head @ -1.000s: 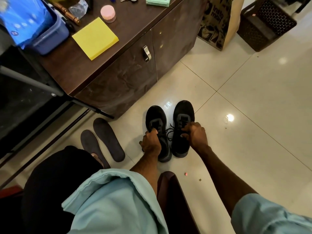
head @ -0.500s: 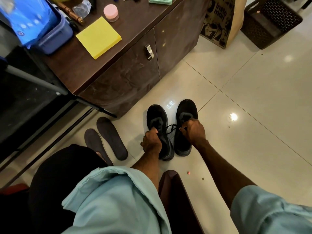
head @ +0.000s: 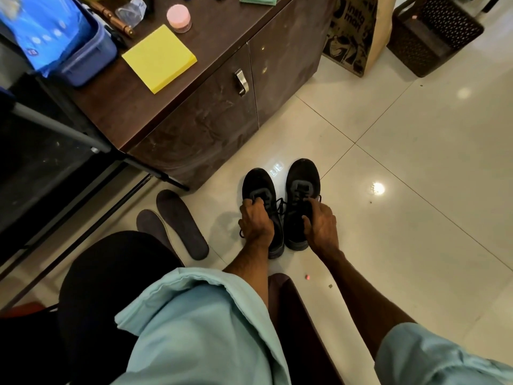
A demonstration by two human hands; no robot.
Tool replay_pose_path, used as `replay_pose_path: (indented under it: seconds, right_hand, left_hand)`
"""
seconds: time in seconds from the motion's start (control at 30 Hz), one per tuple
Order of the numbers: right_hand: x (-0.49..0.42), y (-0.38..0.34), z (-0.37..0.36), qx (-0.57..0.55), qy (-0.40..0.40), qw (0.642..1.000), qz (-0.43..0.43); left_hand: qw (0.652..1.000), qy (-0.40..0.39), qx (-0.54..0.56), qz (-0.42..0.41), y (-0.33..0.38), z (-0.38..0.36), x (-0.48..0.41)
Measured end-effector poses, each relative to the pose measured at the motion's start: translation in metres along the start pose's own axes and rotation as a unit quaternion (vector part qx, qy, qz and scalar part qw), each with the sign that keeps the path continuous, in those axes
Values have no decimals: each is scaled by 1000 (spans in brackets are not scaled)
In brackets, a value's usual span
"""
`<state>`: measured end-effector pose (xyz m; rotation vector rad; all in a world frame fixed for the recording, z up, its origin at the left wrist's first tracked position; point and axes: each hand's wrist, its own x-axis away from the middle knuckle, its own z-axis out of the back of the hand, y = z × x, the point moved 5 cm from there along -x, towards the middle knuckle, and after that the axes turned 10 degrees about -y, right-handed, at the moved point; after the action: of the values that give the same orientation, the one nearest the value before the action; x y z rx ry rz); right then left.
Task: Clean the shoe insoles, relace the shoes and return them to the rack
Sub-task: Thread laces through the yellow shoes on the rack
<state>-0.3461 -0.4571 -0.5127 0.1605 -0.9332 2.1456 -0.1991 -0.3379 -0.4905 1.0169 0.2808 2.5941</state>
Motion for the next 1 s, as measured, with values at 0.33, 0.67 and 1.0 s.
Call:
replay_pose_path:
  seconds: [0.33, 0.67, 1.0]
  right_hand:
    - [14, -81, 31, -3, 12, 999, 36]
    - [39, -238, 150, 3, 9, 982, 191]
    - [154, -447, 247, 108, 41, 899, 423]
  left_hand:
    - [997, -37, -20, -70, 40, 45, 34]
    - [987, 8, -41, -155, 79, 215, 102]
    - [965, 163, -79, -191, 19, 424, 274]
